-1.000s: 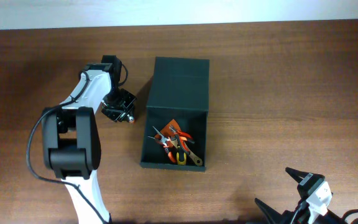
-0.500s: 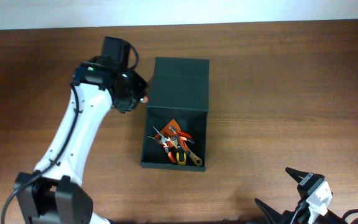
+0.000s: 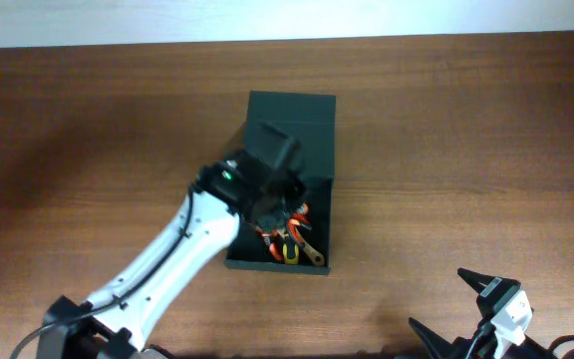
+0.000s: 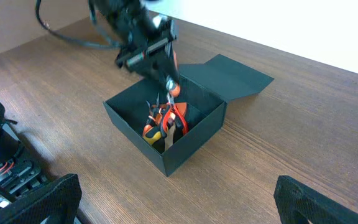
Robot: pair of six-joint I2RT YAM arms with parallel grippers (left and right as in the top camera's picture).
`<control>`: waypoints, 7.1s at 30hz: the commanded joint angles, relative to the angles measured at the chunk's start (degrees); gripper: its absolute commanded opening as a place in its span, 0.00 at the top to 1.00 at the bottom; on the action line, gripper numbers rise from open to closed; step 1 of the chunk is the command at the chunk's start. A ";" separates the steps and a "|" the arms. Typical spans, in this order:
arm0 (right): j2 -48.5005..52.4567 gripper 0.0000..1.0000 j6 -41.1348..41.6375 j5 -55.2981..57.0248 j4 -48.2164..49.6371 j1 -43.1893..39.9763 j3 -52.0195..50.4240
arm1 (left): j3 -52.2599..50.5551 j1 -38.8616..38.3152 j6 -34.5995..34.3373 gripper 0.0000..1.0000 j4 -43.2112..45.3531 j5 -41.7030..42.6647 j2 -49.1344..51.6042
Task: Pack container
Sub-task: 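Carry the socket rail into the box and release it, then retract the left gripper out of the box, then bring both grippers to the upright lid's top edge, then push the lid forward with both grippers to close the box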
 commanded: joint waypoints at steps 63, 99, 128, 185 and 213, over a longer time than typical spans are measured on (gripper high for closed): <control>-0.24 0.01 0.63 0.70 0.17 0.22 -0.20 | -17.84 29.97 53.27 0.01 8.04 4.26 -36.96; -0.24 0.01 1.68 -10.40 5.73 0.22 -0.20 | -17.84 34.03 69.00 0.01 -3.32 6.91 -42.88; 48.98 0.01 3.82 25.99 9.64 -1.09 26.82 | -2.23 37.70 68.19 0.11 0.37 21.51 -12.00; 107.75 0.96 22.32 -39.58 25.42 -33.09 27.63 | 3.67 32.09 49.88 0.98 20.33 30.60 28.17; 107.43 0.96 5.03 -41.79 38.42 -31.23 27.65 | 6.64 32.30 61.96 0.98 26.53 36.17 28.17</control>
